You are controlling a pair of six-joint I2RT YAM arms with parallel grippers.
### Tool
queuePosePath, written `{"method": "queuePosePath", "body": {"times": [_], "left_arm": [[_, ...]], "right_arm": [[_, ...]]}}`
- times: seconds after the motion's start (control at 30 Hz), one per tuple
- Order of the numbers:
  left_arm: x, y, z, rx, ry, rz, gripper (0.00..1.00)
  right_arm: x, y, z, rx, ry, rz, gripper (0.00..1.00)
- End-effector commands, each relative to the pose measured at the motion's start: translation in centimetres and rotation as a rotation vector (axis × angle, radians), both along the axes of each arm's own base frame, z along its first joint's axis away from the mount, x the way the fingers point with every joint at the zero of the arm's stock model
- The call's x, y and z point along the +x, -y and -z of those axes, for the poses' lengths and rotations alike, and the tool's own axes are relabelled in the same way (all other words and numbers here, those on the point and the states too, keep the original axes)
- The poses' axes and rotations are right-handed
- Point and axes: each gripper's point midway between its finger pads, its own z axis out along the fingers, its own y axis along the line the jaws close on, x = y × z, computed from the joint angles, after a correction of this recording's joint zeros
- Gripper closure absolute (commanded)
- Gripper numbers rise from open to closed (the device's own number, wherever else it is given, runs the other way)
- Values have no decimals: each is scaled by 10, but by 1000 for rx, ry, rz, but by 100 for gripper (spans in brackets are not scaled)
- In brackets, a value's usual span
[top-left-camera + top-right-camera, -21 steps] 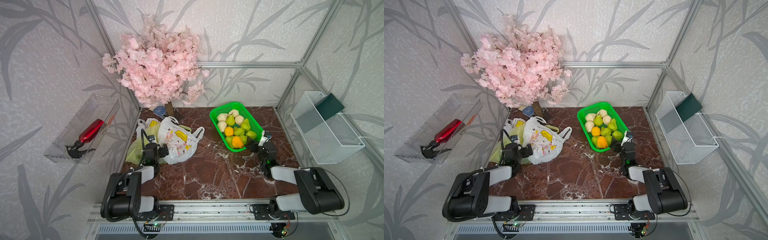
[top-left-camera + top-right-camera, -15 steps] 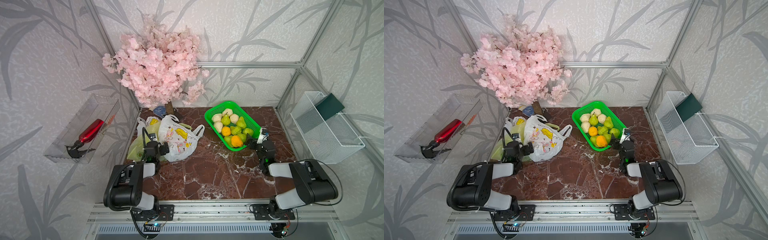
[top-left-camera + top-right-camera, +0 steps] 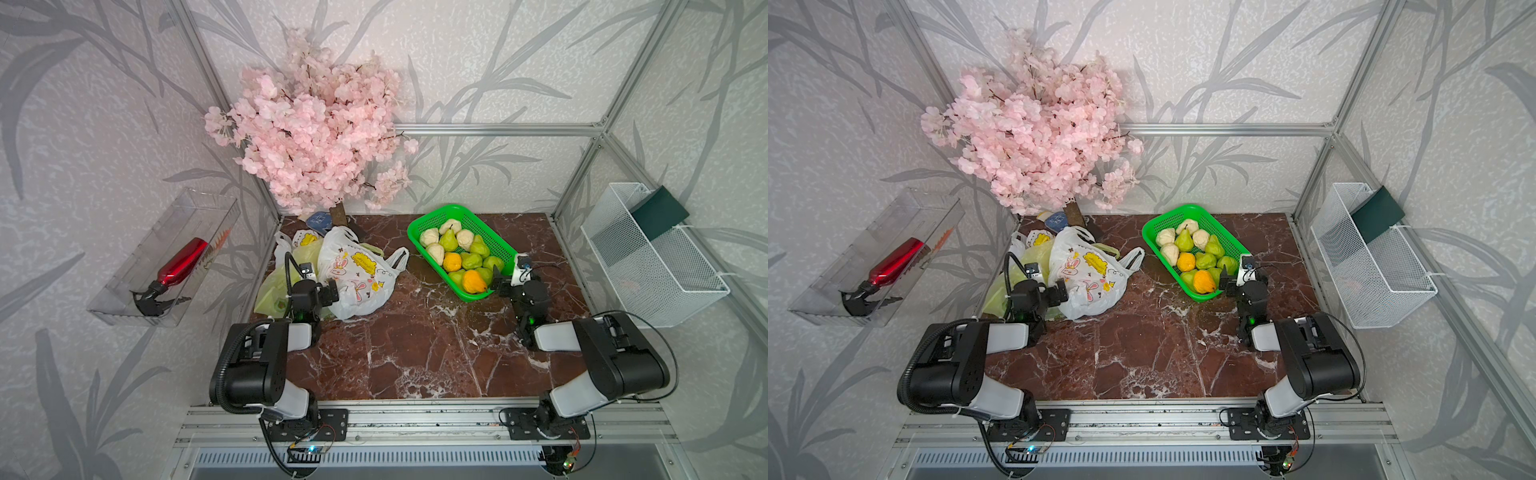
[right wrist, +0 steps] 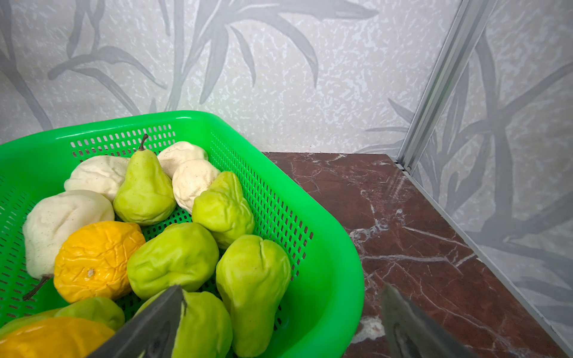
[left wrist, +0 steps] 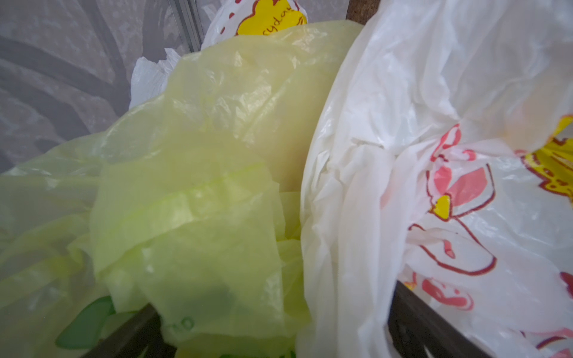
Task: Place the pears into plastic bags & tie knots
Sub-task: Pick up the plastic bag.
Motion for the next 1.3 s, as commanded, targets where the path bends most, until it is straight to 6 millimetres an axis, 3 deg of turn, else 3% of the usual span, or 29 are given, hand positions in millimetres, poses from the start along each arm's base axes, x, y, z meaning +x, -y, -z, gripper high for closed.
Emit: {"method": "queuePosePath", "body": {"times": [0.0,0.13,0.2,0.37,0.43,0.53,0.57,0.6,0.67,0.73,0.77,0.83,0.97,1.1,1.17,1.27], "left_arm": [[10,0,-13,30,44,6,1],[9,2,-15,30,51,31,1],[5,13,-26,77,85,69,1],[-17,9,-55,90,3,-89,1],[-26,7,-64,103,-23,-153,1],[-44,3,-83,58,-39,-253,1],[-50,2,-91,11,-36,-278,1],[-54,1,-97,-24,-32,-301,1],[-63,1,-105,-100,-28,-330,1],[-77,0,-107,-211,-45,-388,1],[-82,3,-109,-280,-46,-385,1],[-76,26,-119,-356,-33,-204,1],[-77,47,-139,-349,-75,-52,19],[-73,61,-140,-327,-199,12,22],[-71,63,-136,-323,-226,16,22],[-71,62,-134,-300,-253,17,20]], "right_arm": [[-7,7,36,-90,-129,21,1],[-19,-10,20,-146,-52,-30,1],[-32,-20,2,-224,-11,-9,1],[-53,-50,-27,-361,-116,-22,1],[-61,-44,-40,-289,-172,45,1],[-80,-38,-53,-21,-272,115,1],[-82,-45,-53,93,-289,77,1],[-81,-68,-55,204,-314,-86,1],[-84,-99,-60,327,-366,-282,36],[-88,-123,-59,316,-471,-333,42],[-91,-135,-55,251,-533,-324,40],[-97,-163,-45,156,-644,-356,30],[-104,-224,-23,175,-847,-464,36],[-107,-295,-5,160,-977,-593,36],[-93,-309,15,172,-1049,-579,35],[-54,-291,41,158,-1083,-447,35]]}}
